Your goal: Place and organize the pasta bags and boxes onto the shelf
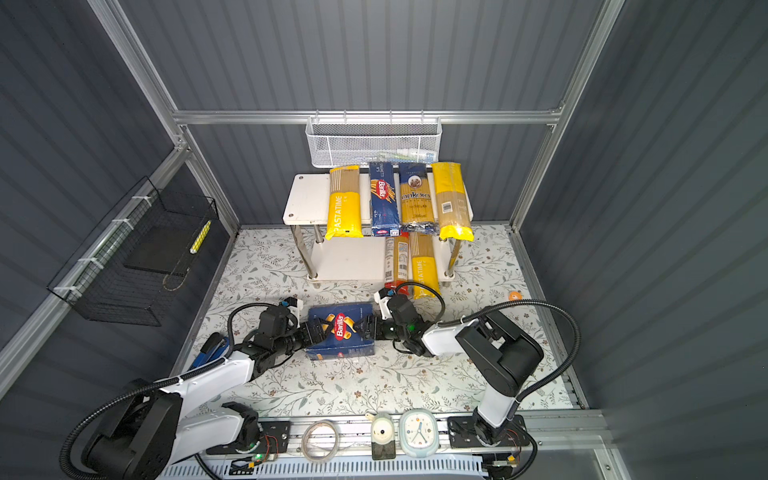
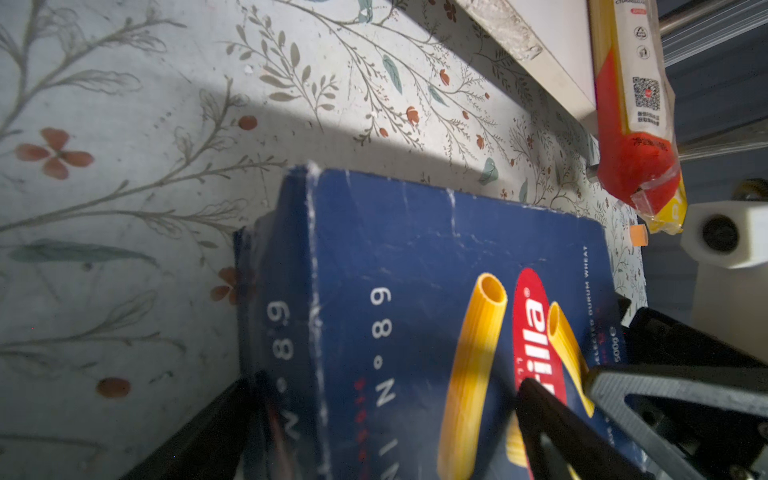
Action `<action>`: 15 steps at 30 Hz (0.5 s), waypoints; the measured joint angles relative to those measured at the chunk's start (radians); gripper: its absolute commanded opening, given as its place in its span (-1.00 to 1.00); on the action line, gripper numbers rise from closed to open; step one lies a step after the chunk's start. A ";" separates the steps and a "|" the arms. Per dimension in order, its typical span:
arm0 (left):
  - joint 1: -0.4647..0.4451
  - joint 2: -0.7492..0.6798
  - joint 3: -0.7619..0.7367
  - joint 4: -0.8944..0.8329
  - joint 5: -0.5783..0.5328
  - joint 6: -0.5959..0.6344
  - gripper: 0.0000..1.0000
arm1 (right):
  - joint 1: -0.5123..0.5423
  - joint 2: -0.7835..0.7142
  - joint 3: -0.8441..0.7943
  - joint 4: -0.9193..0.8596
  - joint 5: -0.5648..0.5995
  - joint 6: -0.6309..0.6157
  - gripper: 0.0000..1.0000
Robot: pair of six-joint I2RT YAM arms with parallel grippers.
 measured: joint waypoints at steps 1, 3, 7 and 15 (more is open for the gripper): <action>-0.007 0.000 0.003 -0.002 -0.007 0.000 0.99 | -0.001 0.002 0.003 0.000 0.000 0.002 0.61; -0.021 0.000 0.011 -0.010 -0.023 -0.003 0.99 | -0.003 0.006 0.011 -0.002 0.003 0.007 0.60; -0.053 0.004 0.036 -0.019 -0.055 -0.019 0.99 | -0.013 0.006 0.024 -0.001 0.010 0.027 0.57; -0.079 0.018 0.085 -0.050 -0.080 -0.058 0.99 | -0.014 -0.013 0.061 -0.016 0.061 0.040 0.57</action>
